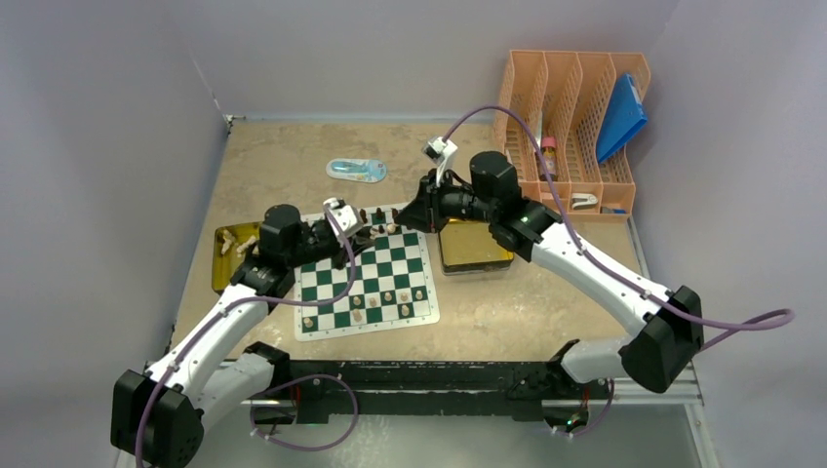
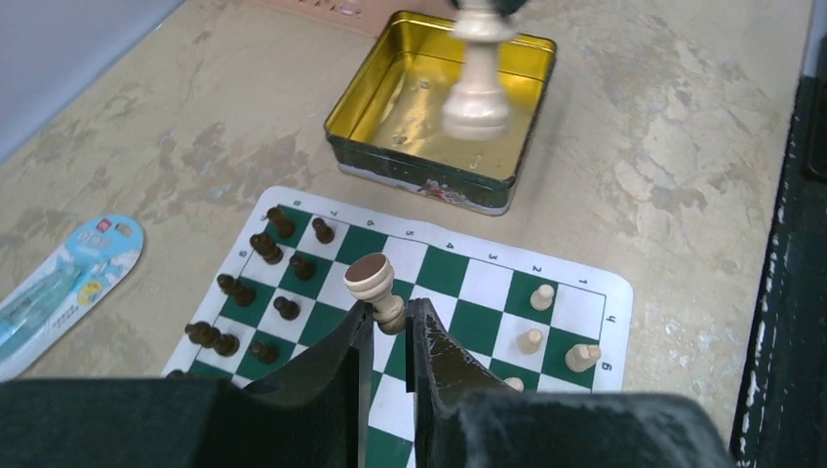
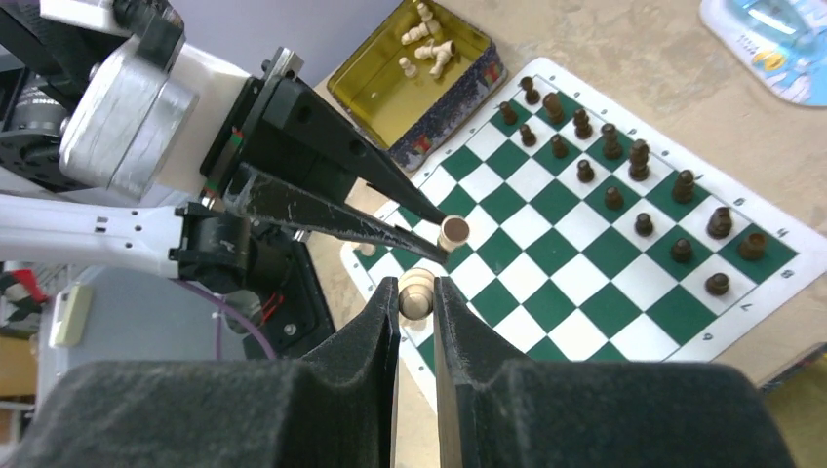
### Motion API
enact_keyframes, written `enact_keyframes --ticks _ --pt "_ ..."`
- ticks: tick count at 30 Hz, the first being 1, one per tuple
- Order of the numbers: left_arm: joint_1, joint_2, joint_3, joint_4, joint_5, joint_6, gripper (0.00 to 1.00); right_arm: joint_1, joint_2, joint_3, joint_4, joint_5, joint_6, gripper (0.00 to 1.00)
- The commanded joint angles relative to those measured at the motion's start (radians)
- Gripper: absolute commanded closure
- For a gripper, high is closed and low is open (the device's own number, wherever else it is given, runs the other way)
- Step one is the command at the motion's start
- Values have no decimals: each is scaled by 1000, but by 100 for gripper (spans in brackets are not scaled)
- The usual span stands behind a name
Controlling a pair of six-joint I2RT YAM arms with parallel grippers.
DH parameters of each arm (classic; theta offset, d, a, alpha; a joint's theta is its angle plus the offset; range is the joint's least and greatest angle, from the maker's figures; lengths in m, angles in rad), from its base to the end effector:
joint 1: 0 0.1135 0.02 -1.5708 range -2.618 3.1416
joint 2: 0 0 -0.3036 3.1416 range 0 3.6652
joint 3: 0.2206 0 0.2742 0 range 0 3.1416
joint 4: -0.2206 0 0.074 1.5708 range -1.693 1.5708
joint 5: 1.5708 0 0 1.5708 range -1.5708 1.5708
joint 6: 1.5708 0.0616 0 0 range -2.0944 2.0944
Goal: Set up the chess pieces on the board
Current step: Pick up the chess piece from the storage box, then place the chess piece on the chessboard.
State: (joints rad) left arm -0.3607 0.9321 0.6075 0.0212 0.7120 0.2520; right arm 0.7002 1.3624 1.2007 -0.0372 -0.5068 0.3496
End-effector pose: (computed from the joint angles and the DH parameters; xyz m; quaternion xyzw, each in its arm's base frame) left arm 0.1980 -0.1177 0.2927 0.4246 0.6579 -0.3106 0.5389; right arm 0.2532 0.2524 0.4014 -0.2870 0.7099 0.4752 0.4334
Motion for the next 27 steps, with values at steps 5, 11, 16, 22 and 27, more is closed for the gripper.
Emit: enact_keyframes --ticks 5,11,16,22,27 --pt "2 -28 4 66 -351 -240 100 31 -163 -179 237 127 -107 88" --pt "73 5 62 21 -373 -441 100 179 -224 -271 288 277 -234 87" --pt "219 41 161 -79 -264 -637 100 275 -230 -356 356 334 -263 87" --pt "237 77 324 -237 -196 -724 100 442 -160 -393 411 466 -343 87" --pt "236 62 425 -308 -125 -722 100 520 -92 -423 442 548 -394 87"
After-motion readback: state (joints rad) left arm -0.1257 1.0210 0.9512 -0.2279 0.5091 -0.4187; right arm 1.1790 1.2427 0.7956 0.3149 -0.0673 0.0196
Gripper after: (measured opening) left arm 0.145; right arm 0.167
